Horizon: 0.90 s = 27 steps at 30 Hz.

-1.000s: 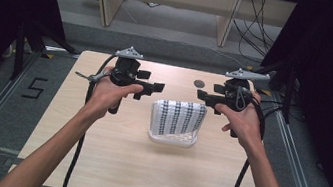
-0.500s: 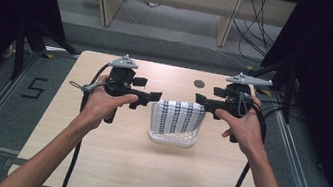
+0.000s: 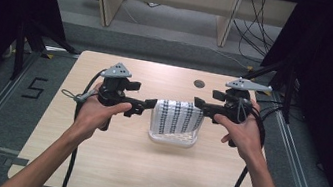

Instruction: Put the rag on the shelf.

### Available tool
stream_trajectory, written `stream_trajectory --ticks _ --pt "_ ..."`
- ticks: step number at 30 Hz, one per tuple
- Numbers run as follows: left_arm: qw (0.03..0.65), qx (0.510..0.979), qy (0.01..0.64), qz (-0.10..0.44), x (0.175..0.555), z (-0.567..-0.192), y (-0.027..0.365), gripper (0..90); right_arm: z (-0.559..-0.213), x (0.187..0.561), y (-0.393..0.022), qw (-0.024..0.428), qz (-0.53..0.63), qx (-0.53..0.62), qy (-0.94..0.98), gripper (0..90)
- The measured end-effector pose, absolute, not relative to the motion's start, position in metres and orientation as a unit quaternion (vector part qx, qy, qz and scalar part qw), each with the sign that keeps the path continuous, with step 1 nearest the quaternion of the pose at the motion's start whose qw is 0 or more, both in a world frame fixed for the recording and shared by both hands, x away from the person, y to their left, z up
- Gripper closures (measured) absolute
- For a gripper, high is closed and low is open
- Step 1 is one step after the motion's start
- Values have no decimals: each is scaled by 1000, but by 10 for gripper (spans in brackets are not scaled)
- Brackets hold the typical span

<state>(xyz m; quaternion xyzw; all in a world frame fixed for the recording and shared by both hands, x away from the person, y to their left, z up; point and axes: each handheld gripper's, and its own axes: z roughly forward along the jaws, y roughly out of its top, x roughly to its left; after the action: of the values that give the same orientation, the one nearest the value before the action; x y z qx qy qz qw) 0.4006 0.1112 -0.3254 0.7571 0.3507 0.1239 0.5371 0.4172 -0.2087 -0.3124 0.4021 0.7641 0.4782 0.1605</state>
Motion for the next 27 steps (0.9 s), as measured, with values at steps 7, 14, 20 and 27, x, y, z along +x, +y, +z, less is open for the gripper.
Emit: stream_trajectory --ticks 7,14,20,27 --pt "536 764 338 122 386 -334 108 155 -317 409 -212 166 482 400 762 270" --pt "540 763 334 119 378 -340 110 155 -319 400 -216 171 483 392 764 269" --pt "546 761 330 114 372 -344 110 155 -323 394 -215 173 484 394 762 268" --pt "548 761 328 114 368 -347 112 155 -327 389 -214 164 484 395 764 268"
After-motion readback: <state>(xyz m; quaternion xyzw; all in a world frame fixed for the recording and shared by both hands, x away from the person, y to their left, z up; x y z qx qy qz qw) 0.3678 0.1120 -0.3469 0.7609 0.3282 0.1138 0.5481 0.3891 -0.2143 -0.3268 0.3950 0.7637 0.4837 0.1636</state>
